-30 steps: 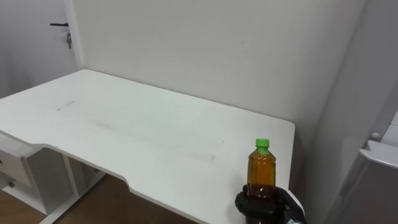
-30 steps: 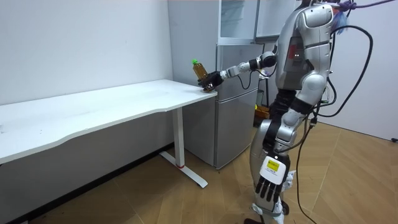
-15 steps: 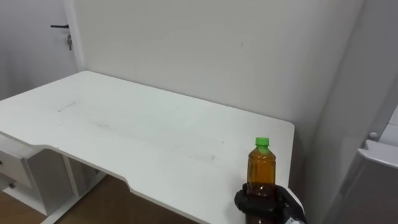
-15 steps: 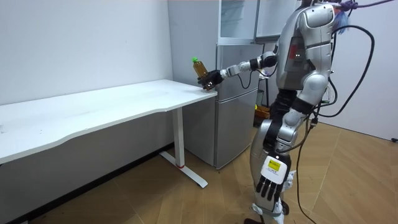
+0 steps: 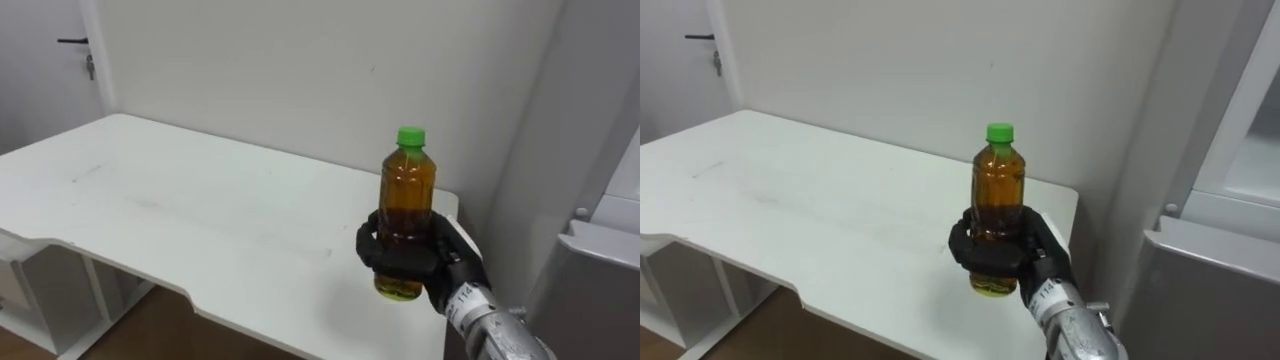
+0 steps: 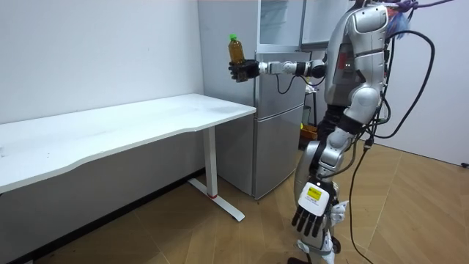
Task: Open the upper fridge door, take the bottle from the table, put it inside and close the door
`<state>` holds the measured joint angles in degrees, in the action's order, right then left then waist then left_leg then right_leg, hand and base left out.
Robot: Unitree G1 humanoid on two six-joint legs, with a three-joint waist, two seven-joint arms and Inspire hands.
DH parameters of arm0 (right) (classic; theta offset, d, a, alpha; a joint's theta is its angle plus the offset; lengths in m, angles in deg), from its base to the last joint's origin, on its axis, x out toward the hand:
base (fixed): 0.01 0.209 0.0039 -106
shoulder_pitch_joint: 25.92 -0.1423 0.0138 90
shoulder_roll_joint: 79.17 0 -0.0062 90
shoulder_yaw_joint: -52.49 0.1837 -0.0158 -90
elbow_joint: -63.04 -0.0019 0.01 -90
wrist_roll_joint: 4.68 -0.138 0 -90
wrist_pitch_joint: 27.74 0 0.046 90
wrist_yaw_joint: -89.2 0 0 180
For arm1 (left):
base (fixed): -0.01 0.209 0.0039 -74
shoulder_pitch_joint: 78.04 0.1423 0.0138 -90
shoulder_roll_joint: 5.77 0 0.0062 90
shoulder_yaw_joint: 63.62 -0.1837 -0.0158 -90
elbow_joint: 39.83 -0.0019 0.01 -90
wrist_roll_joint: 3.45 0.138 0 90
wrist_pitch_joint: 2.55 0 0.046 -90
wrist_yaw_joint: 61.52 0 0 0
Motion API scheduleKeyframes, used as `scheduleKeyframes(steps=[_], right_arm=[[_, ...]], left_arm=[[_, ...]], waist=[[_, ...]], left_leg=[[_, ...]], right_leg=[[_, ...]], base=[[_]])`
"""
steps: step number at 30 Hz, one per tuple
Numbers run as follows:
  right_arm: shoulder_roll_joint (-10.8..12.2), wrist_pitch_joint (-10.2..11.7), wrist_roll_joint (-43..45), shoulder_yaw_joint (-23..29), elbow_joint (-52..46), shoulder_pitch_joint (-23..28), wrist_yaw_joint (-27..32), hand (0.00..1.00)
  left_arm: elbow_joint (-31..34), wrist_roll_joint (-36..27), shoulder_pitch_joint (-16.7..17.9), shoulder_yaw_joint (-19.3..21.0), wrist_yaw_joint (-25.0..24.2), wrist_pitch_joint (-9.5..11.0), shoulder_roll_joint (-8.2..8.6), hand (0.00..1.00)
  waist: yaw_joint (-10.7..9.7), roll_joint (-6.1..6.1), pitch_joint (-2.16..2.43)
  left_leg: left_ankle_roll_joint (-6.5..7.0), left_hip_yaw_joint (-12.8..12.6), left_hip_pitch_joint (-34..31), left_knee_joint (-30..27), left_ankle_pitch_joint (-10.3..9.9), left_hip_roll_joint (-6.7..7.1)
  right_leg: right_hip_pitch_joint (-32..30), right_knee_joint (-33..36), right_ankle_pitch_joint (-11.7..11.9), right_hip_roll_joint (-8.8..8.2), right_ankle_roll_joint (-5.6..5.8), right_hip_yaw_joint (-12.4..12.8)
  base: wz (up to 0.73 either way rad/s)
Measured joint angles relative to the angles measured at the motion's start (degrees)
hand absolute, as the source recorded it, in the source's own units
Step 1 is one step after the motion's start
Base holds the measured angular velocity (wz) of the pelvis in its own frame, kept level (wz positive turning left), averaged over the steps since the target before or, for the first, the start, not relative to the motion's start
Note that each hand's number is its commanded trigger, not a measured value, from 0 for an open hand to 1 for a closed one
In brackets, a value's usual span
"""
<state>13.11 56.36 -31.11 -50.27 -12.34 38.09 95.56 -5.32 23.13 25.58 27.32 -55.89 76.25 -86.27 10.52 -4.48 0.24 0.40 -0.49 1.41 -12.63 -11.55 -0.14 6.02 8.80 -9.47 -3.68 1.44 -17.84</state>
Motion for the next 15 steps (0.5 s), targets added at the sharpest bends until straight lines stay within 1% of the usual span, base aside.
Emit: scheduleKeyframes(steps=[2, 6, 8, 10, 12, 15], right_arm=[[0.0, 0.0, 0.3, 0.3, -0.6, 0.0, 0.0, 1.00], [-0.3, -0.1, 0.2, 1.4, -6.1, 0.0, 0.0, 1.00], [-0.8, -0.1, 0.6, 1.7, -9.0, 0.0, 0.0, 1.00], [-2.0, -0.1, 0.7, 1.7, -12.3, 0.0, -0.1, 1.00], [-2.9, -0.1, 0.7, 1.7, -15.0, 0.0, -0.1, 1.00], [-3.6, -0.1, 1.0, 1.7, -17.8, 0.0, -0.2, 1.00]], left_arm=[[-0.3, 0.2, 0.1, 0.1, 0.3, 0.4, 0.03, 0.00], [-0.3, -0.1, 0.4, 1.2, 0.5, 0.5, 0.14, 0.00], [-0.8, -0.1, 0.2, 1.2, 0.5, 0.8, 0.10, 0.00], [-2.3, -0.1, -0.2, 1.2, 0.5, 1.1, 0.11, 0.00], [-2.3, -0.1, -0.3, 1.2, 0.4, 1.3, 0.20, 0.00], [-2.5, -0.1, -0.1, 1.4, 0.4, 1.5, 0.19, 0.00]], waist=[[-0.5, -0.19, 0.13], [-1.3, -0.20, 0.13], [-1.4, -0.19, 0.13], [-1.2, -0.21, 0.14], [-1.2, -0.26, 0.13], [-1.1, -0.33, 0.08]], left_leg=[[0.00, -0.3, 0.0, 0.0, 0.0, -0.02], [0.01, -0.8, 0.2, 0.3, 0.0, -0.14], [0.00, -1.0, 0.6, 0.5, 0.0, -0.20], [-0.02, -1.4, 1.5, 1.0, 0.0, -0.26], [-0.02, -1.4, 1.7, 1.1, 0.0, -0.24], [-0.02, -1.9, 2.2, 1.4, 0.0, -0.30]], right_leg=[[0.0, 0.0, 0.0, -0.01, 0.00, 0.2], [-0.2, 0.1, 0.0, 0.08, -0.02, 0.6], [0.0, 0.1, 0.0, 0.15, -0.03, 1.0], [0.5, 0.0, 0.0, 0.22, -0.03, 1.5], [0.6, 0.0, 0.0, 0.22, -0.03, 1.6], [0.8, 0.0, 0.0, 0.25, -0.03, 2.1]], base=[[-0.07], [-0.08], [-0.06], [-0.07], [-0.02], [-0.06]])
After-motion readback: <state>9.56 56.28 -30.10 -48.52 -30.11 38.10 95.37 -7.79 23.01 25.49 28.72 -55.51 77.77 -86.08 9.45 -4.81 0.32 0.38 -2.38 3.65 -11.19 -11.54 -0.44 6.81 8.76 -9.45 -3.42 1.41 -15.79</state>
